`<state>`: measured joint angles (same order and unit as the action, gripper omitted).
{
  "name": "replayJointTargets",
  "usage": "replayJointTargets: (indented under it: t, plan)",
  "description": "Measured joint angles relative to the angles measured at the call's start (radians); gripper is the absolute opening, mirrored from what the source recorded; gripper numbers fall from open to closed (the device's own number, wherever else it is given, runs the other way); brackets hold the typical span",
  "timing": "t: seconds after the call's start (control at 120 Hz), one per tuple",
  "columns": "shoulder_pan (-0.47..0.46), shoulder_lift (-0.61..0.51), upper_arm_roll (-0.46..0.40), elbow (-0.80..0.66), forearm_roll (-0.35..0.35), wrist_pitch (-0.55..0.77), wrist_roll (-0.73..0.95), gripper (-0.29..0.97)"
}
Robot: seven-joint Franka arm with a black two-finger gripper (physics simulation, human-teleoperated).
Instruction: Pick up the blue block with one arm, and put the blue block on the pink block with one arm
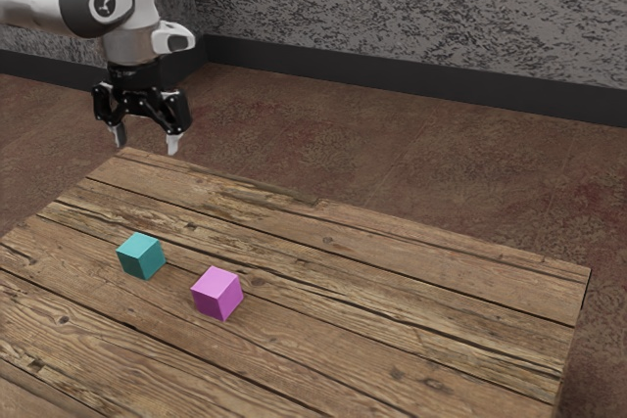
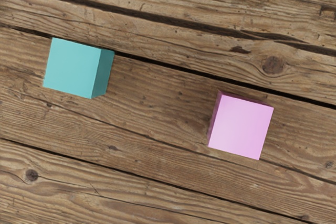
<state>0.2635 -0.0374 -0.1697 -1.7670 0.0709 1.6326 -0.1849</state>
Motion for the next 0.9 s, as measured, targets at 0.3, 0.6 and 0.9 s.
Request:
replayJointTargets:
  t: [0.3, 0.6, 0.9]
  plan:
    - [0.080, 0.012, 0.072, -0.274, -0.044, 0.277, 0.062, 0.68]
    - [0.239, 0.094, 0.107, -0.364, -0.100, 0.575, 0.230, 0.68]
    - [0.172, 0.196, 0.105, -0.362, -0.154, 0.765, 0.428, 0.68]
